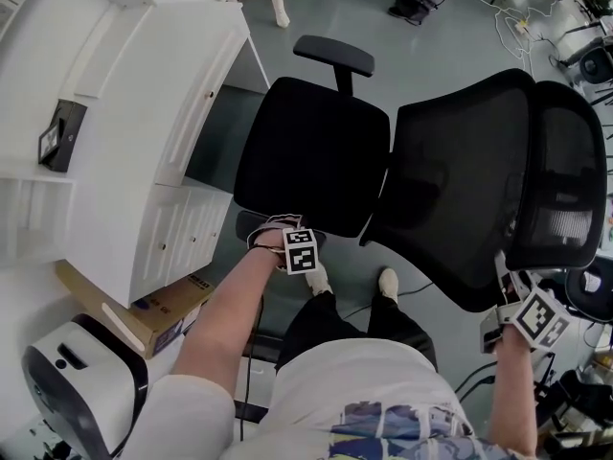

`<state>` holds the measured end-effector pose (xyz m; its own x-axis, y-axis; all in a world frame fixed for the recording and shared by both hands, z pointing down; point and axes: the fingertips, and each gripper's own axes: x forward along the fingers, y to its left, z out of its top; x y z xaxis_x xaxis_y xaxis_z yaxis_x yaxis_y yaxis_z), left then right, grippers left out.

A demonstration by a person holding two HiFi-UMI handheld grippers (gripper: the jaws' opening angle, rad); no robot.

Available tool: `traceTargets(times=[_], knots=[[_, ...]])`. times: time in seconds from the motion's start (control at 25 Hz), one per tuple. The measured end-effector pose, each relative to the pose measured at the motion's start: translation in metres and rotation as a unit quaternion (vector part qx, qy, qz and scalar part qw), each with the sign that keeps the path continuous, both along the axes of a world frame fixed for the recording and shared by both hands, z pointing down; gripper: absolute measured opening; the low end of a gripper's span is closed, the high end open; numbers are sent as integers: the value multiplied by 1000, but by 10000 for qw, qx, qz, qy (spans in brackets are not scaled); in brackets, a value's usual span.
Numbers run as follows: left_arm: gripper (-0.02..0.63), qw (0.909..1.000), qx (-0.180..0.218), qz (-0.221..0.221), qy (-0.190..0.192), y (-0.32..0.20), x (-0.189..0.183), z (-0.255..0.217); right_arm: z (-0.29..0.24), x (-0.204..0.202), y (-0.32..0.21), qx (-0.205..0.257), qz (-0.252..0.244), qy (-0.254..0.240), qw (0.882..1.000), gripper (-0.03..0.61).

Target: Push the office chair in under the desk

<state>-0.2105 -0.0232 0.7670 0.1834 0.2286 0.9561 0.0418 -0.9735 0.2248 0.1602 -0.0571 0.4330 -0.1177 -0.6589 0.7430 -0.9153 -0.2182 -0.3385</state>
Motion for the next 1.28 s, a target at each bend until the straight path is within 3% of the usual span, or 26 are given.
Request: traceTargets(times=[0.52,1.28], knots=[[451,10000,-5,-25,-83,-25,-66,0,-2,-63,-23,38,-103,14,9999,161],[453,9989,-112,11,-455,-57,-146,-1,-6,-145,-49,236,-60,-376,9990,181]])
